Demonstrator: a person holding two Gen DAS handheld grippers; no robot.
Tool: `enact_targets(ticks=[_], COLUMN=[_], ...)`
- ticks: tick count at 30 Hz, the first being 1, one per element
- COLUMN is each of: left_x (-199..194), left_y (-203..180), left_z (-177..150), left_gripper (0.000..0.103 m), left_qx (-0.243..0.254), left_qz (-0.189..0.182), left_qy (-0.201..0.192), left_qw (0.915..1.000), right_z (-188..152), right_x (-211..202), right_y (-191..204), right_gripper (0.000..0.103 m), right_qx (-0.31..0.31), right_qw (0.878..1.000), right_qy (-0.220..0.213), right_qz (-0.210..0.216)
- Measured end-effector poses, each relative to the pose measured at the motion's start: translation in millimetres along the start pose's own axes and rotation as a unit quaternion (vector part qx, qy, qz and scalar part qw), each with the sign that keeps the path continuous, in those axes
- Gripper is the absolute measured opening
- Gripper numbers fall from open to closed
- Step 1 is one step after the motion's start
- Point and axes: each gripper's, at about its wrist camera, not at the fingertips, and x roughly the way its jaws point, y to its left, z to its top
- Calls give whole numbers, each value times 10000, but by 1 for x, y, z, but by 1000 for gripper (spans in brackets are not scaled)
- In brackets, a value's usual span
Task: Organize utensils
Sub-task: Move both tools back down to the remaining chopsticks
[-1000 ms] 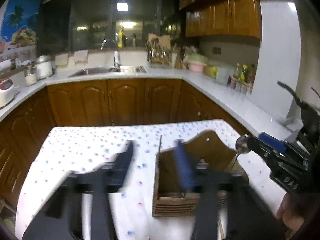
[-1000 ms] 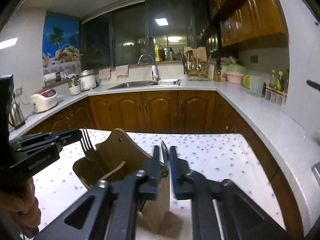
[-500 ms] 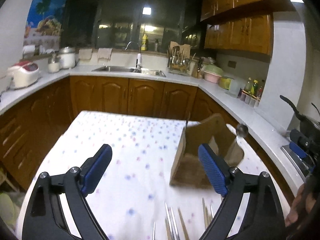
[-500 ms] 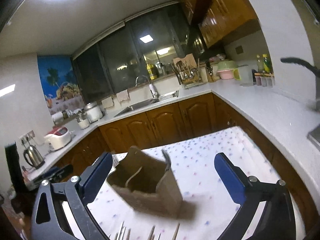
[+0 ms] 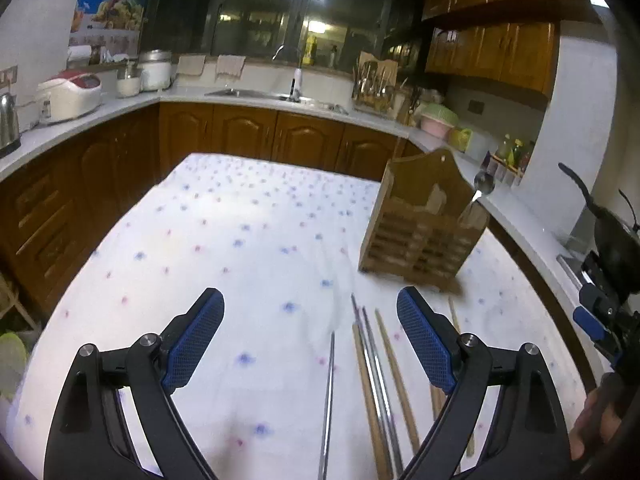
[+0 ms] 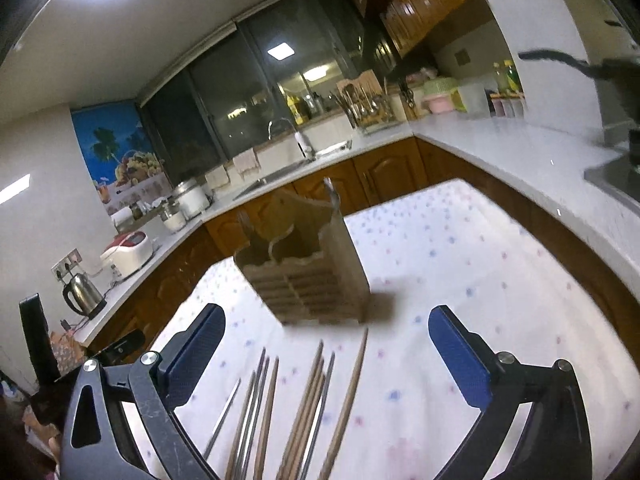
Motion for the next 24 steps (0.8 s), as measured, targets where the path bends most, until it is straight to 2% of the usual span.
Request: enact_targets(ticks=[10,24], left_x=[3,26], left_y=[6,2], left_z=[-25,-25], left_gripper=[90,90], left_qx=[48,179], left_qz=[30,113], left_qy=[286,698], left_qw=[9996,9973], right_z=[-40,-40], right_x=[-3,16], right_y=[-4,-3], right_gripper=[102,102], right_qx=[37,-57], right_qw=[9995,9984], right_qy=[308,546], right_qz=[-109,-165])
